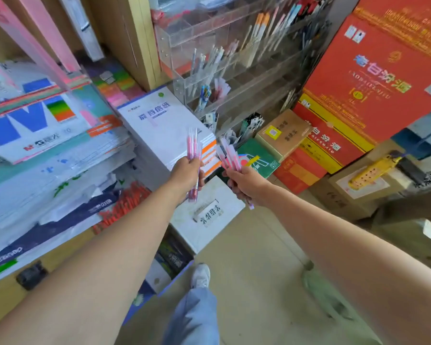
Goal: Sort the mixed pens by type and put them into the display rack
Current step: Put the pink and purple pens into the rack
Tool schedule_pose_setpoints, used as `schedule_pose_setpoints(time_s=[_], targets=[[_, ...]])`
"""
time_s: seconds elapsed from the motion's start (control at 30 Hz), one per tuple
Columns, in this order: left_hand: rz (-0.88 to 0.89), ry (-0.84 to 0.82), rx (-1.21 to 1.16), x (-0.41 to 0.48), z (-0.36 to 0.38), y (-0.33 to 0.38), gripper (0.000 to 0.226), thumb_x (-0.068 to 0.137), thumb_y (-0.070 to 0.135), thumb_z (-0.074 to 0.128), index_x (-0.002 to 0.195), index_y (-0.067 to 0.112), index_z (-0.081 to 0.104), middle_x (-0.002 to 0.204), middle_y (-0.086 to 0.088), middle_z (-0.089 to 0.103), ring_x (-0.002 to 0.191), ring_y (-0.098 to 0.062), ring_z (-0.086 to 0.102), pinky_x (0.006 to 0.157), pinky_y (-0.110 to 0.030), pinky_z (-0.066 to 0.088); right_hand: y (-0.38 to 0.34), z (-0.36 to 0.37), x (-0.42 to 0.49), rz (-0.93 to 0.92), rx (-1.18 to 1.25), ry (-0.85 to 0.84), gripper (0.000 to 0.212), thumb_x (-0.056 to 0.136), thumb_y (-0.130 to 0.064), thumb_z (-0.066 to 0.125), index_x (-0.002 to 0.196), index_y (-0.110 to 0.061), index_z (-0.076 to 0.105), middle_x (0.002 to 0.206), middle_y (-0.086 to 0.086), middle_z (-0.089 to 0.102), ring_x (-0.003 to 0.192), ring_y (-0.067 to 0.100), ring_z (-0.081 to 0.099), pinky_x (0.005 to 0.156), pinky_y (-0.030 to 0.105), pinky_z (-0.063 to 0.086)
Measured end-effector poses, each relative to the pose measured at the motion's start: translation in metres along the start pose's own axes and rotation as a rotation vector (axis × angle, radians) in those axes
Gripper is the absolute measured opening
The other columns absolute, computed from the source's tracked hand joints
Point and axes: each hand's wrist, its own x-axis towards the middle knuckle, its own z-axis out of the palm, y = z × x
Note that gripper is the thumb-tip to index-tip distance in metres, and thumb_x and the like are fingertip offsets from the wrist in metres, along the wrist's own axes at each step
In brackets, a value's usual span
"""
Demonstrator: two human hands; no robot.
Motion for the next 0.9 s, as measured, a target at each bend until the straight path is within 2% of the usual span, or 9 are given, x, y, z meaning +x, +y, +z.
schedule_pose_setpoints(time_s=[0.13,0.23,0.33,0.47,0.63,0.7,0.77,0.87,0.9], targets=[[-0.005,-0.001,0.024,0.054,0.016,0.032,0.021,0.099,0.017,0.036,0.084,0.012,0.05,0.064,-0.006,0.051,0.051,-0.019,0.047,0.054,-0.029,0.043,-0.033,-0.034,0.053,0.06,-0.043,0.095,0.051,0.095,-0.059,0.04,0.085,-0.01,0.055,0.058,0.002,0.039,0.042,0.013,0.027,0.04,0.021,0.022],[-0.01,-0.005,0.036,0.086,0.026,0.051,0.02,0.101,0.019,0.035,0.091,0.01,0.05,0.065,-0.006,0.051,0.052,-0.018,0.048,0.052,-0.027,0.043,-0.052,-0.054,0.087,0.121,0.026,0.115,0.063,0.088,-0.074,0.029,0.074,-0.014,0.046,0.057,0.003,0.033,0.04,0.013,0.022,0.037,0.019,0.022],[-0.004,0.006,0.061,0.117,0.036,0.068,0.021,0.101,0.02,0.035,0.092,0.01,0.051,0.064,-0.007,0.051,0.051,-0.018,0.047,0.054,-0.029,0.042,-0.074,-0.075,0.119,0.144,0.037,0.101,0.06,0.092,-0.069,0.027,0.063,-0.017,0.035,0.054,0.003,0.03,0.041,0.014,0.019,0.038,0.018,0.019],[-0.011,0.047,0.072,0.157,0.05,0.085,0.024,0.1,0.02,0.037,0.082,0.011,0.05,0.06,-0.008,0.05,0.05,-0.021,0.045,0.059,-0.034,0.042,-0.096,-0.102,0.174,0.072,-0.076,0.041,0.047,0.096,-0.057,0.04,0.075,-0.017,0.05,0.055,0.0,0.031,0.043,0.014,0.02,0.039,0.019,0.017],[-0.008,0.133,0.034,0.194,0.075,0.101,0.034,0.103,0.028,0.037,0.073,0.014,0.044,0.058,-0.008,0.044,0.045,-0.022,0.039,0.05,-0.03,0.039,-0.122,-0.134,0.227,0.02,-0.167,-0.188,0.034,0.101,-0.037,0.045,0.073,-0.017,0.047,0.048,-0.003,0.033,0.04,0.011,0.022,0.037,0.019,0.015],[-0.038,0.205,-0.036,0.206,0.087,0.104,0.03,0.101,0.031,0.043,0.074,0.017,0.045,0.052,-0.002,0.039,0.042,-0.02,0.034,0.045,-0.026,0.032,-0.129,-0.149,0.244,0.032,-0.146,-0.309,0.03,0.1,-0.036,0.045,0.079,-0.015,0.047,0.05,-0.003,0.036,0.035,0.009,0.023,0.035,0.018,0.015],[-0.08,0.292,-0.088,0.214,0.099,0.108,0.027,0.098,0.034,0.049,0.076,0.019,0.049,0.046,0.004,0.036,0.039,-0.016,0.032,0.046,-0.024,0.028,-0.134,-0.161,0.259,0.054,-0.15,-0.438,0.029,0.1,-0.038,0.045,0.082,-0.016,0.047,0.054,-0.003,0.037,0.036,0.008,0.023,0.036,0.019,0.014],[-0.128,0.397,-0.232,0.222,0.115,0.118,0.028,0.096,0.032,0.054,0.072,0.019,0.048,0.045,0.007,0.034,0.036,-0.01,0.028,0.042,-0.019,0.023,-0.142,-0.173,0.272,0.037,-0.302,-0.573,0.03,0.098,-0.044,0.047,0.084,-0.018,0.048,0.056,-0.005,0.038,0.041,0.01,0.023,0.046,0.028,0.01],[-0.14,0.418,-0.282,0.223,0.118,0.122,0.029,0.096,0.031,0.055,0.072,0.018,0.046,0.044,0.008,0.032,0.035,-0.008,0.026,0.039,-0.018,0.021,-0.145,-0.175,0.275,0.027,-0.329,-0.611,0.03,0.099,-0.042,0.046,0.082,-0.017,0.047,0.056,-0.005,0.037,0.042,0.01,0.023,0.045,0.027,0.01]])
